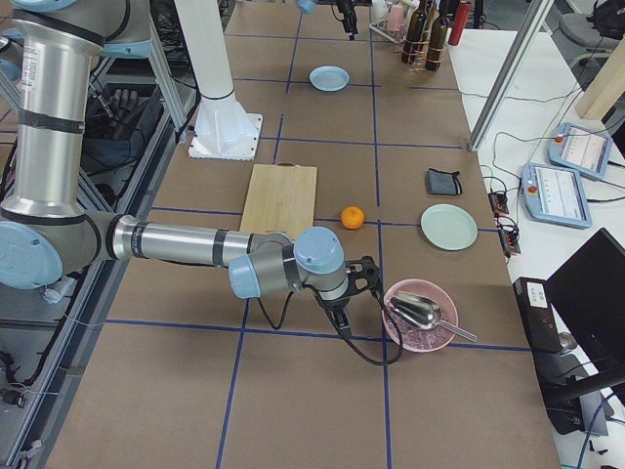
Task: Pick orange to plate
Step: 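Reach the left gripper to the rim of the light blue plate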
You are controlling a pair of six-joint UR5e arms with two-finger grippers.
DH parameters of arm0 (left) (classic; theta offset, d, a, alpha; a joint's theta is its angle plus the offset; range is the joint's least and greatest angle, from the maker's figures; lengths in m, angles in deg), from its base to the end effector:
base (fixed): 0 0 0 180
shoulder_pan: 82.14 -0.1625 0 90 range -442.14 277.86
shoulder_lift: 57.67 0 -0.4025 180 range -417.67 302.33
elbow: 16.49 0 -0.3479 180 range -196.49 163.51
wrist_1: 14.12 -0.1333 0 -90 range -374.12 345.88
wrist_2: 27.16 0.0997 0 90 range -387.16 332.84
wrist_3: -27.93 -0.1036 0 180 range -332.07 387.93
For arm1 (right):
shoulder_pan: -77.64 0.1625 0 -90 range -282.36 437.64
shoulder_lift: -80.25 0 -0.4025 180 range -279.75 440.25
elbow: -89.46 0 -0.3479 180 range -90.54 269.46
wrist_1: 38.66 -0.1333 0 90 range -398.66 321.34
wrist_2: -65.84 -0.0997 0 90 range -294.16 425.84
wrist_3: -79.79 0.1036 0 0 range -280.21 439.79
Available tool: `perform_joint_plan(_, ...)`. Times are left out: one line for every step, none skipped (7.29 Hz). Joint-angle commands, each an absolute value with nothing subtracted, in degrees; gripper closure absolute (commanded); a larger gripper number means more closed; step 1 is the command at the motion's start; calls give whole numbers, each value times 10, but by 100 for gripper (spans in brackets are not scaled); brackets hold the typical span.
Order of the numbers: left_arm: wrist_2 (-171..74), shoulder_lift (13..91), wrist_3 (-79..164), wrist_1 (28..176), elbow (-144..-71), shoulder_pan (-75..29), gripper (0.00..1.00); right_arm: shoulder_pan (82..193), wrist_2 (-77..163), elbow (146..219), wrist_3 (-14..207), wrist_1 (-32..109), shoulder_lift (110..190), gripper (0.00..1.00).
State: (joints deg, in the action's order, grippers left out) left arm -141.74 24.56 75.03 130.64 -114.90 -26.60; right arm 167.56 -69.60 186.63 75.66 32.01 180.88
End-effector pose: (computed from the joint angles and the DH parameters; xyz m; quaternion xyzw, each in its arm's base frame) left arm 0.1676 -0.4036 0.5288 0.2208 0.4394 0.0031 0.8707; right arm 0.0589 -0.3889 0.6217 0.1408 -0.3778 -0.0868 0.9110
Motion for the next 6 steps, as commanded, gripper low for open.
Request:
perform_joint_plan(-1337, 243, 873, 1331, -1148, -374, 33, 1676, -696, 1866, 757, 320, 1809, 0)
perform_joint_plan(-1312, 243, 901, 1334, -1148, -404, 33, 1676, -696, 1866, 757, 320, 1809, 0)
perform_joint_plan(-1308, 243, 913, 1335, -1145, -418, 33, 1676, -696, 1866, 757, 320, 1809, 0)
perform_joint_plan(-1297, 243, 914, 1334, -1142, -422, 36, 1676, -696, 1866, 757, 320, 1809, 0)
perform_joint_plan(-1293, 243, 914, 1335, -1140, -427, 37, 1676, -696, 1866, 757, 320, 1809, 0)
perform_joint_plan(-1293, 244, 914, 1334, -1139, -433, 37, 1676, -696, 1866, 757, 320, 1809, 0)
